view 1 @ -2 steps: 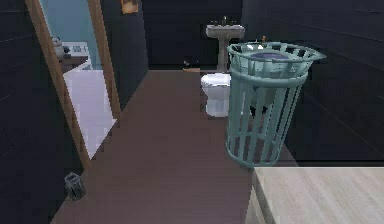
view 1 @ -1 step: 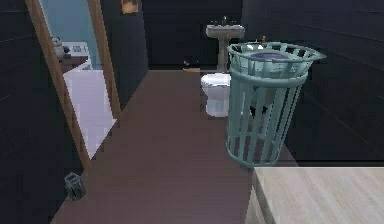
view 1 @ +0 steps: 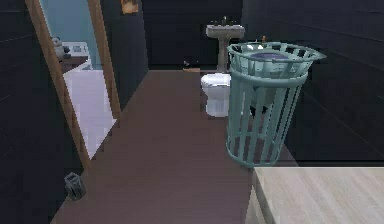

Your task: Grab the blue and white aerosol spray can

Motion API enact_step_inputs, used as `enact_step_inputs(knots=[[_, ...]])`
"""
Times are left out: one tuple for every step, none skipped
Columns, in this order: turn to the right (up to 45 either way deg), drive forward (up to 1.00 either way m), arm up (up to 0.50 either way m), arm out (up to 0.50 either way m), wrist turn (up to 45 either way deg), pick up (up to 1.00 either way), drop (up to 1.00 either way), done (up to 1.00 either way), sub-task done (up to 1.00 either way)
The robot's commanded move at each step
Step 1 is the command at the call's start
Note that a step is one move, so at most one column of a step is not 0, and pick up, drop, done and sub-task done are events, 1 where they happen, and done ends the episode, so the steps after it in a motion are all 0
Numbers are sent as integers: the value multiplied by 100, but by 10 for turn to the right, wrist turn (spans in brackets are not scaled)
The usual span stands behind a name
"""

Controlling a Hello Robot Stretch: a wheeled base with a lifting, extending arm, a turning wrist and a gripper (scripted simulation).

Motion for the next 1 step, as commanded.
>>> enact_step_inputs(knots=[[0, 0, 10, 0, 0, 0, 0, 0, 0]])
